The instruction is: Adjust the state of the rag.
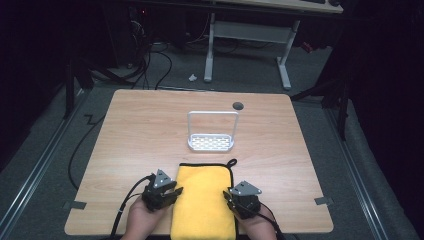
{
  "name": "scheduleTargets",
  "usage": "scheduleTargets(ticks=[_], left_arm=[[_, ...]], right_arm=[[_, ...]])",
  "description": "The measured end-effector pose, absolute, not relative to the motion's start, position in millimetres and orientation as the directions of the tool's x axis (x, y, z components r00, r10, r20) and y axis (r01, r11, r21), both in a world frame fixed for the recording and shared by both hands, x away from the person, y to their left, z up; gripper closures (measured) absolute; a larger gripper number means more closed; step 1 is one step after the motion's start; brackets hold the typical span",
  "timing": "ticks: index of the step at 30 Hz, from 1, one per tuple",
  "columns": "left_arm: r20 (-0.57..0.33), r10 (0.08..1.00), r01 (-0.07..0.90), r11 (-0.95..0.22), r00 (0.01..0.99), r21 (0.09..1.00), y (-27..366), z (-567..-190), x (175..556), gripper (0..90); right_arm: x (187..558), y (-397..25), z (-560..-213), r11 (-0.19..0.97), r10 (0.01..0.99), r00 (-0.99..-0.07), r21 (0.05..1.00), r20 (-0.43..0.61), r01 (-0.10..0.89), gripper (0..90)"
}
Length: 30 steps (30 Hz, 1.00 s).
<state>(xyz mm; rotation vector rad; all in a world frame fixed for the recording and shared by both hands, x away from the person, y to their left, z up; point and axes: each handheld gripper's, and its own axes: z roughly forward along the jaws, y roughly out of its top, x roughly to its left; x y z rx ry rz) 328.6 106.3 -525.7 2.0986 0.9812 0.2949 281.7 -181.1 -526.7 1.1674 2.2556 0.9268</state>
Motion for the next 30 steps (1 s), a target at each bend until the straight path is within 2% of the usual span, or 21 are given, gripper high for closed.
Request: scheduleTargets(ticks=[3, 7, 10, 11, 14, 16, 18, 24, 28, 30], left_arm=[[-0.129, 0.755, 0.553, -0.34, 0.642, 0.76, 104, -521, 341, 52.6], [-0.198, 0.781, 0.601, -0.265, 0.592, 0.754, 96, -521, 363, 40.2], [-0.247, 0.795, 0.661, -0.239, 0.553, 0.711, 90, -527, 377, 37.2], [-0.245, 0.8, 0.659, -0.233, 0.548, 0.715, 90, -529, 379, 38.8], [-0.272, 0.797, 0.672, -0.213, 0.539, 0.709, 91, -529, 382, 57.5], [-0.267, 0.786, 0.663, -0.228, 0.557, 0.713, 91, -531, 381, 69.0], [-0.262, 0.776, 0.65, -0.238, 0.574, 0.721, 91, -532, 380, 76.3], [-0.319, 0.751, 0.657, -0.196, 0.578, 0.728, 98, -537, 379, 80.2], [-0.367, 0.736, 0.678, -0.167, 0.569, 0.716, 102, -539, 382, 80.2], [-0.383, 0.73, 0.687, -0.16, 0.566, 0.709, 103, -539, 383, 80.2]], right_arm=[[281, -181, -527, 0.418, 0.831, -0.552, 0.733, -0.07, 0.537, 75.4], [282, -184, -528, 0.41, 0.829, -0.556, 0.737, -0.056, 0.538, 75.2], [282, -184, -528, 0.406, 0.83, -0.555, 0.739, -0.053, 0.538, 75.0], [282, -184, -528, 0.405, 0.831, -0.554, 0.739, -0.051, 0.538, 74.8], [282, -185, -528, 0.396, 0.832, -0.553, 0.739, -0.037, 0.546, 73.1], [285, -185, -526, 0.374, 0.837, -0.548, 0.74, -0.009, 0.559, 69.6], [291, -186, -523, 0.347, 0.852, -0.523, 0.749, -0.002, 0.564, 64.6], [338, -193, -521, 0.234, 0.913, -0.404, 0.738, 0.057, 0.633, 45.6], [355, -186, -528, 0.24, 0.914, -0.402, 0.717, 0.061, 0.655, 42.2], [357, -180, -528, 0.262, 0.908, -0.417, 0.709, 0.05, 0.655, 44.5]])
